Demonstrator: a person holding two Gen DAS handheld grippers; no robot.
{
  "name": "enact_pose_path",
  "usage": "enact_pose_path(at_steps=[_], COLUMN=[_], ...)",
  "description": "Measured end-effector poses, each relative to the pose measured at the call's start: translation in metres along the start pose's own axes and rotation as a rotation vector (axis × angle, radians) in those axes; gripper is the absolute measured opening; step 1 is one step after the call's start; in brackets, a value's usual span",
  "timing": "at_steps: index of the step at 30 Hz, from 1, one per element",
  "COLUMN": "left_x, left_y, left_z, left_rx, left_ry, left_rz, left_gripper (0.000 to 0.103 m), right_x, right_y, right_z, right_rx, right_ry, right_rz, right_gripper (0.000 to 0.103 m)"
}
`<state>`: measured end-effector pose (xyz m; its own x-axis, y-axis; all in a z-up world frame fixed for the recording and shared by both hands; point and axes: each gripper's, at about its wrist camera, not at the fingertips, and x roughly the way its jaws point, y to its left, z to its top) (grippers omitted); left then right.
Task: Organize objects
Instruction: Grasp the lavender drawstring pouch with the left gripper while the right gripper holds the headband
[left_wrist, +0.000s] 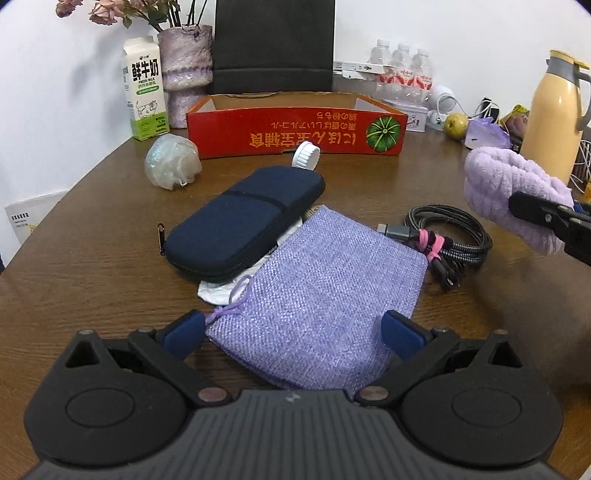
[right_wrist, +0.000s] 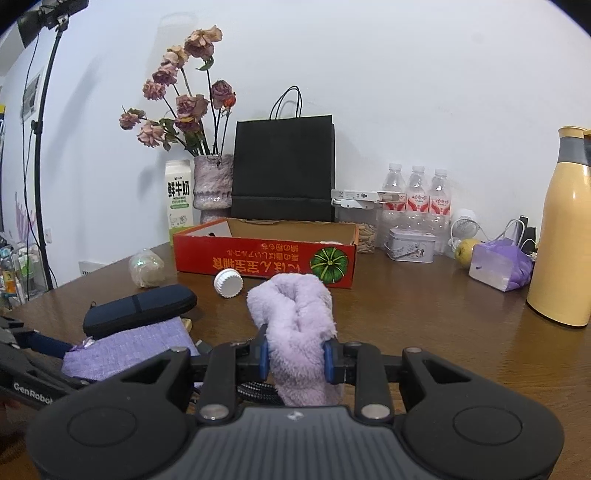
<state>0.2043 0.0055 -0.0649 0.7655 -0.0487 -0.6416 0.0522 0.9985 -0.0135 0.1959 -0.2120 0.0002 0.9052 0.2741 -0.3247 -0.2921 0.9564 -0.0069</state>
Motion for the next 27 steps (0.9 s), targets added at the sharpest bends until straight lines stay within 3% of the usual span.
enact_pose_path(at_steps=[15,20,27], left_x=[-0.005,-0.015,-0.028], left_y=[-0.016,-0.019,-0.03], left_z=[-0.003,-0.009,-0.015], left_rx=[-0.039,-0.043,0.012], left_ry=[0.006,-0.022,-0.054], left_rz=[0.051,0.055,0.042], left_gripper=[0.101,0.084,0.038], right_x=[-0.001,-0.001,0.0], right_y=[-0.002,-0.001,-0.001], right_z=[-0.002,-0.003,-0.003], right_rx=[0.001,-0.005,-0.006], right_ry=[0.019,0.025,0.031], right_rz=[0.017,0.02,0.016], right_gripper=[0.026,0.026,0.026])
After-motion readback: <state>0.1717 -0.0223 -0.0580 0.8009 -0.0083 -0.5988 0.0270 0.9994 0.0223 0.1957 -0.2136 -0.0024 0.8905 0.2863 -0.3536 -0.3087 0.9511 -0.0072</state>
